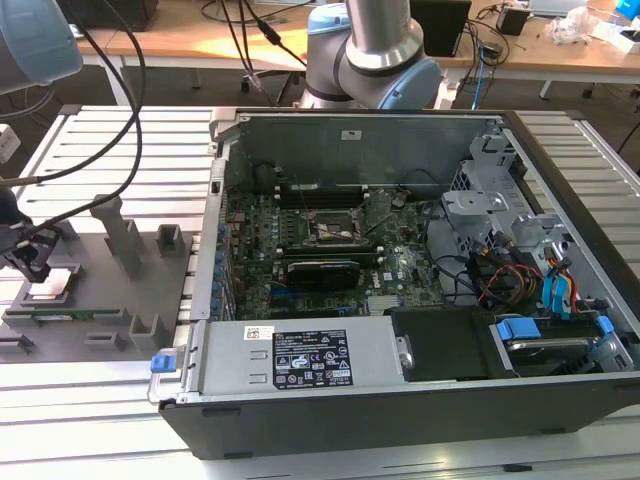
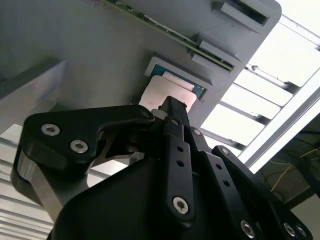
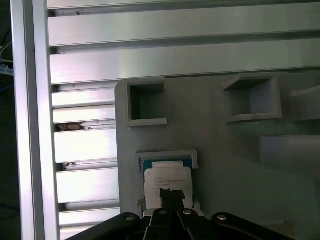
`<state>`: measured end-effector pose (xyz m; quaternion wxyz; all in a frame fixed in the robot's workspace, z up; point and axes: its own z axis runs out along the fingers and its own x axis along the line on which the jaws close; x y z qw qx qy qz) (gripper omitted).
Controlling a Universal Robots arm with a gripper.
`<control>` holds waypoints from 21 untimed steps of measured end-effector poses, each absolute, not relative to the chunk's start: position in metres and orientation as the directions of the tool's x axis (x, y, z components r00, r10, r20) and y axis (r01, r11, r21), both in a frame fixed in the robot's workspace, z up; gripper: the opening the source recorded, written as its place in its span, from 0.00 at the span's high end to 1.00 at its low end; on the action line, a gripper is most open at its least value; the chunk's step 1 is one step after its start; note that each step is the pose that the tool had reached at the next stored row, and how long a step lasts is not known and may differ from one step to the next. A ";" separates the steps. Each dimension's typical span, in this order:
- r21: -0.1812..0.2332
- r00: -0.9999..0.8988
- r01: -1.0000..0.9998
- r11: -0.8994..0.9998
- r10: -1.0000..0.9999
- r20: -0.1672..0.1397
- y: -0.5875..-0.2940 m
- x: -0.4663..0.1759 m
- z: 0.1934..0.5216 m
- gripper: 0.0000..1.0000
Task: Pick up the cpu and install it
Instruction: 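Pick up the cpu and move it towards the insertion slot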
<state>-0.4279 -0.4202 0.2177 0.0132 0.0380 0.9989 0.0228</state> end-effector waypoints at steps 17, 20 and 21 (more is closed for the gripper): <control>0.047 -0.997 0.075 0.996 0.077 -0.025 -0.420 -0.428 0.217 0.34; 0.047 -0.997 0.075 0.996 0.077 -0.025 -0.420 -0.428 0.213 0.34; 0.047 -0.997 0.075 0.996 0.077 -0.025 -0.420 -0.428 0.211 0.34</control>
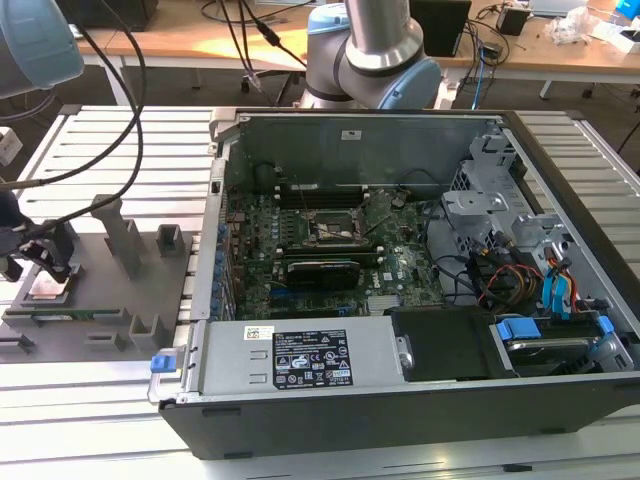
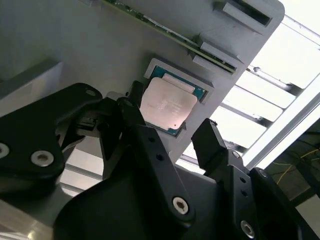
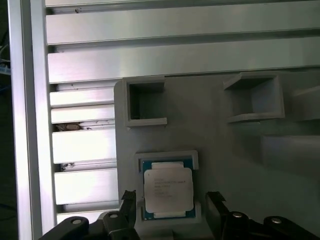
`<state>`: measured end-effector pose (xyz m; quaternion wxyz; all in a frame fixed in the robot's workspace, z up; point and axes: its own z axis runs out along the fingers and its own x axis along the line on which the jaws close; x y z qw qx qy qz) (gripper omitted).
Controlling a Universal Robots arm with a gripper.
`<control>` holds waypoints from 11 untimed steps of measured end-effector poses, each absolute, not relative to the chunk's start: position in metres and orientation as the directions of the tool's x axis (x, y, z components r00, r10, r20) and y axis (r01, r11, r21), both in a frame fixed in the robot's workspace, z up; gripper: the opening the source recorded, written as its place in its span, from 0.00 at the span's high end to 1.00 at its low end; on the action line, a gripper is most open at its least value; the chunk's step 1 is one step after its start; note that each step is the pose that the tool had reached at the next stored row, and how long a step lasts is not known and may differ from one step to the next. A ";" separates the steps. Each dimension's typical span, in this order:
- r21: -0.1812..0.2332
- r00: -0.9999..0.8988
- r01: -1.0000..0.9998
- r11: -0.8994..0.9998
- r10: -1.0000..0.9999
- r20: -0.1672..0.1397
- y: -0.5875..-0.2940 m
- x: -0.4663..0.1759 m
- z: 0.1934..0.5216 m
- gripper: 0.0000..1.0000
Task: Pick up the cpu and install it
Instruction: 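Pick up the cpu and move it towards the insertion slot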
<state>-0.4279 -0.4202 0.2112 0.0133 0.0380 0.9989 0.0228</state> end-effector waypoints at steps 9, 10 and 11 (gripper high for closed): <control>0.047 -0.997 0.075 0.996 0.077 -0.025 -0.420 -0.428 0.203 0.34; 0.047 -0.997 0.075 0.996 0.077 -0.025 -0.420 -0.428 0.202 0.34; 0.047 -0.997 0.075 0.996 0.077 -0.025 -0.420 -0.428 0.200 0.34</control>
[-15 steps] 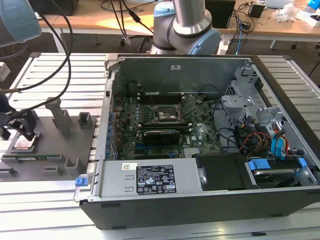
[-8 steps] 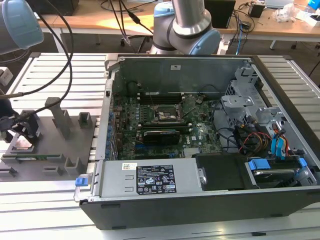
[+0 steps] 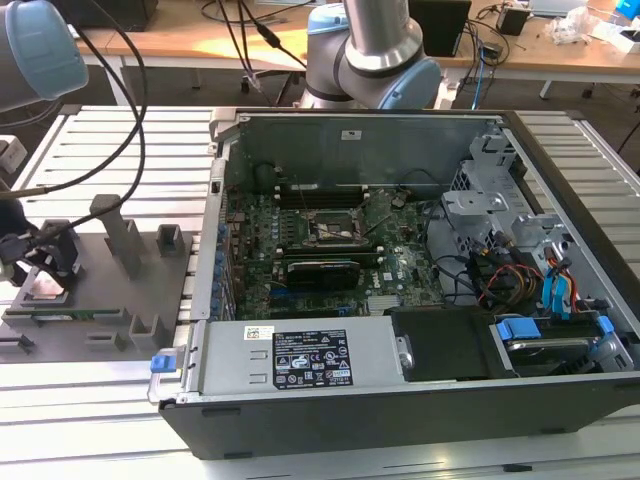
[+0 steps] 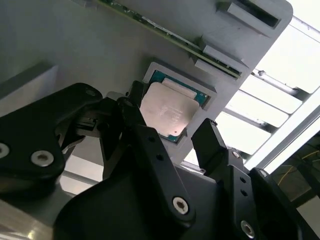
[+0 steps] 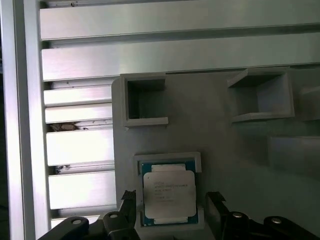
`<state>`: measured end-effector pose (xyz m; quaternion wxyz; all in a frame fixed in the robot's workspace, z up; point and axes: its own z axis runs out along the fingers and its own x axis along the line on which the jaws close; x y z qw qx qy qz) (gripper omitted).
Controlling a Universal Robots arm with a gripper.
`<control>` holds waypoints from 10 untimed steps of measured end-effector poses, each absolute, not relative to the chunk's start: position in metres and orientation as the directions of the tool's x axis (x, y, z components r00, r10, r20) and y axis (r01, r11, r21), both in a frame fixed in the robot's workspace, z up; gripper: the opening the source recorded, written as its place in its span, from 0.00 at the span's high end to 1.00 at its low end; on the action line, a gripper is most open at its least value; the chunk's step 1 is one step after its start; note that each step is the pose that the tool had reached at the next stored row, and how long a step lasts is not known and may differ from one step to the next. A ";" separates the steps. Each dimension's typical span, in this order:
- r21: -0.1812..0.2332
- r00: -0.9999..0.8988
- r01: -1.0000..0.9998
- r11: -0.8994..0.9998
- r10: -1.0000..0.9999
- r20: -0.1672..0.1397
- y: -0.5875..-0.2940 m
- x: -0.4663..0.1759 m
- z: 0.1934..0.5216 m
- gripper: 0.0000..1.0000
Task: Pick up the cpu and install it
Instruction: 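Pick up the cpu and move it towards the insertion slot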
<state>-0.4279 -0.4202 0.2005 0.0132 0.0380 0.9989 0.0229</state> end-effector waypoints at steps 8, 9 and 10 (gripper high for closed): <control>0.047 -0.997 0.075 0.996 0.077 -0.025 -0.420 -0.430 0.194 0.34; 0.047 -0.997 0.075 0.996 0.076 -0.025 -0.420 -0.430 0.194 0.34; 0.047 -0.997 0.075 0.996 0.076 -0.025 -0.420 -0.430 0.193 0.34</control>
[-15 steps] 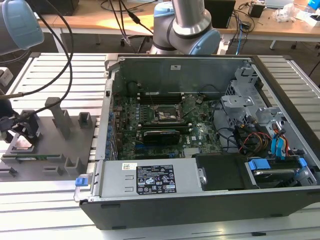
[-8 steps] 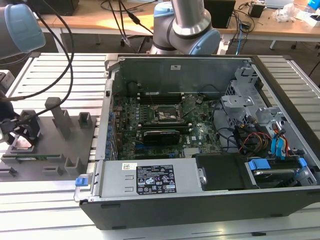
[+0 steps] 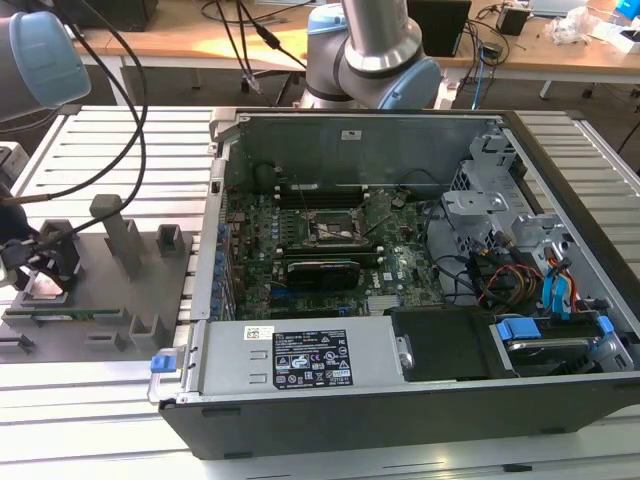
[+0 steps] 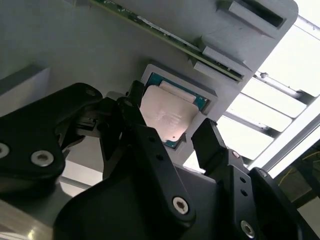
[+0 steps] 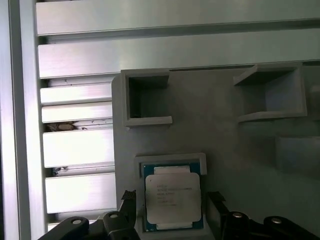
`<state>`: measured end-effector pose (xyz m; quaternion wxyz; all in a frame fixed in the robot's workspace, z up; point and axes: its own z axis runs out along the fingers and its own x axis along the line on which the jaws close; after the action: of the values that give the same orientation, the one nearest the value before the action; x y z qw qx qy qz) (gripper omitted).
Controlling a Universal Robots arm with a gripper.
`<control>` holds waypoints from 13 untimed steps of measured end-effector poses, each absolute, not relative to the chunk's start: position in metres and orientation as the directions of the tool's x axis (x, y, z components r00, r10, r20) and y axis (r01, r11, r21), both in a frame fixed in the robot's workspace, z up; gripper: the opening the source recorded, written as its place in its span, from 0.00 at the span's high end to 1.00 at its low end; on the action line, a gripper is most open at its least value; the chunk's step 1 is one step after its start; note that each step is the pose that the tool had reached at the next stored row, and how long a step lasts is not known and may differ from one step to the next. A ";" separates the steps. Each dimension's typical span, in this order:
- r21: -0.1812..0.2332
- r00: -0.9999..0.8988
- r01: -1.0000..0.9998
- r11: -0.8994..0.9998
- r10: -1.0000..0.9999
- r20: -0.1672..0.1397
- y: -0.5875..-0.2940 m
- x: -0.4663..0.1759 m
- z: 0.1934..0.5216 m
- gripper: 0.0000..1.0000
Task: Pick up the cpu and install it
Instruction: 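Pick up the cpu and move it towards the insertion slot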
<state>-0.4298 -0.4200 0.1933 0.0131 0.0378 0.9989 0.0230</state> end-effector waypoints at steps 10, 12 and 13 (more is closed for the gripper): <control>0.064 -0.999 0.031 0.997 0.032 -0.024 -0.419 -0.430 0.190 0.34; 0.064 -0.999 0.031 0.997 0.032 -0.024 -0.418 -0.430 0.190 0.34; 0.065 -0.999 0.031 0.997 0.032 -0.024 -0.418 -0.430 0.190 0.34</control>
<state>-0.4299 -0.4178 0.1898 0.0125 0.0157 0.9993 0.0322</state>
